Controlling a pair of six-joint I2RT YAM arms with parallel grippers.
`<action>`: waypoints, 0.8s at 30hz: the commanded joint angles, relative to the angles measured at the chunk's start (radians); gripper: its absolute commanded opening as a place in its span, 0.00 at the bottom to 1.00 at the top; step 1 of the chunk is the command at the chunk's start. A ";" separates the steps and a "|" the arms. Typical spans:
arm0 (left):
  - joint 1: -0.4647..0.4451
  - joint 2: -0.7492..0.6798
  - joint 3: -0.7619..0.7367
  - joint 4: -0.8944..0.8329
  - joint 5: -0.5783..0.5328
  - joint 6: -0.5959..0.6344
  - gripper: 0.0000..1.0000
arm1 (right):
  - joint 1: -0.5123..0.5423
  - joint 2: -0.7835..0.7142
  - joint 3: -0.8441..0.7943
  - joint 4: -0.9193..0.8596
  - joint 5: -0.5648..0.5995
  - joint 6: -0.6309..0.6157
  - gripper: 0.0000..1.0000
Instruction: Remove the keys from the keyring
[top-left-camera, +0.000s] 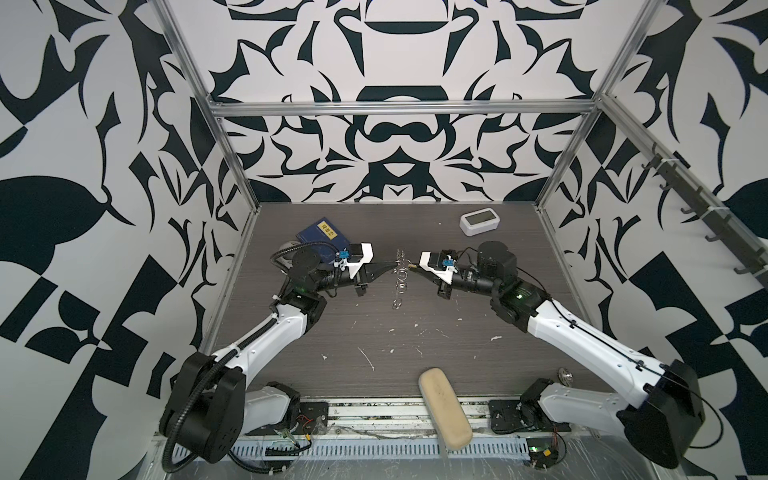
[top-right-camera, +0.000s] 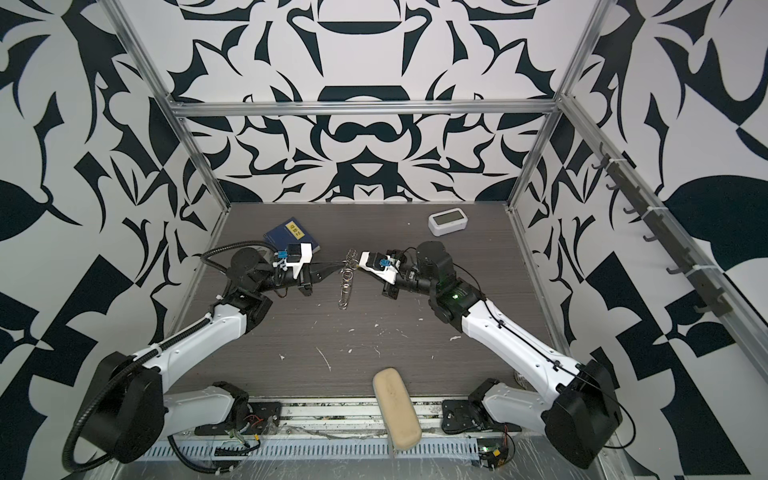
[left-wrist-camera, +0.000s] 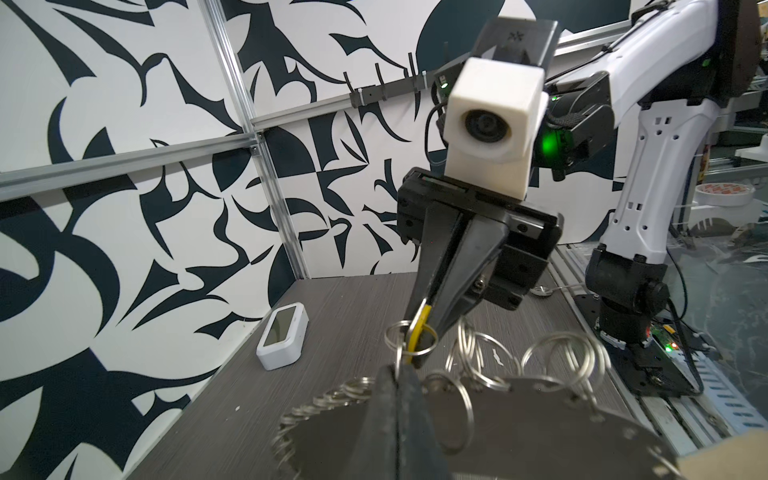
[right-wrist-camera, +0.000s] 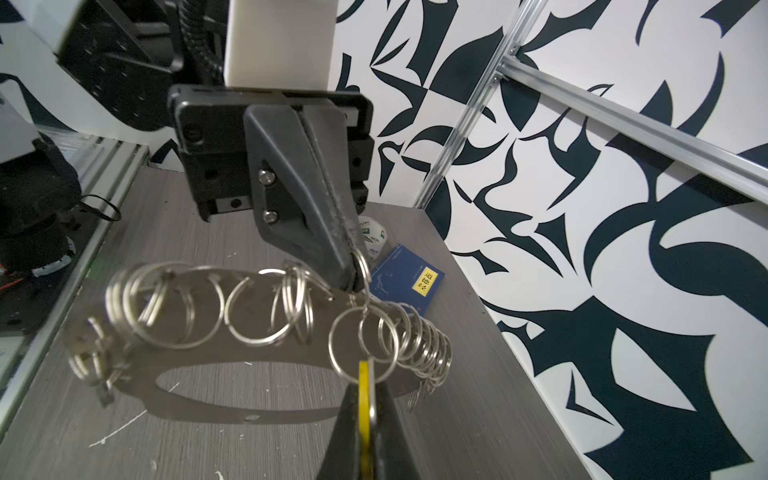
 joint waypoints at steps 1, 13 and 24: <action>-0.013 -0.053 0.051 -0.163 -0.156 0.114 0.00 | 0.014 -0.041 0.022 -0.021 0.107 -0.119 0.00; -0.125 0.001 0.144 -0.258 -0.428 0.154 0.00 | 0.116 -0.060 -0.065 0.212 0.392 -0.325 0.00; -0.183 0.014 0.167 -0.256 -0.616 0.156 0.00 | 0.136 -0.061 -0.111 0.389 0.525 -0.505 0.00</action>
